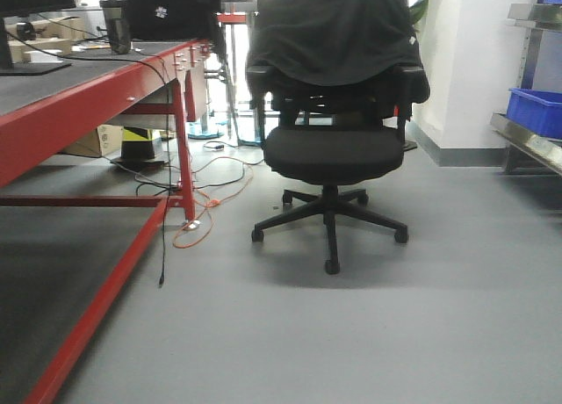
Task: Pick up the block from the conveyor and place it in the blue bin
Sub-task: 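Drive the base up to the shelf of blue bins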
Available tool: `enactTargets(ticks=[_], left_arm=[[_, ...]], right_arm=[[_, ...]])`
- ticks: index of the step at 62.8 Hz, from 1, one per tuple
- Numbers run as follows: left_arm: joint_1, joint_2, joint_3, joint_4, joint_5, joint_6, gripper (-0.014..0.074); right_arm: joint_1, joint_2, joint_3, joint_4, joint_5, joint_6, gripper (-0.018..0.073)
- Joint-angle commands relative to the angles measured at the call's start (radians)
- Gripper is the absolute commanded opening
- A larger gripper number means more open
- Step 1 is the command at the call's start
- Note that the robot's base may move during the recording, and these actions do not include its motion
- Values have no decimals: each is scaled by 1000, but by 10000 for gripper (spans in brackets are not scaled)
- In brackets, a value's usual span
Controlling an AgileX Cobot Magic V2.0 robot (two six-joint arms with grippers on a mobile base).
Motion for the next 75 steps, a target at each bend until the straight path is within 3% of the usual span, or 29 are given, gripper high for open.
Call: enactTargets(ticks=[1, 75], left_arm=[[-1, -3, 3, -3, -13, 3, -111], [-1, -3, 3, -3, -13, 3, -111]], right_arm=[[0, 0, -5, 4, -17, -8, -162], [0, 0, -5, 4, -17, -8, -162]])
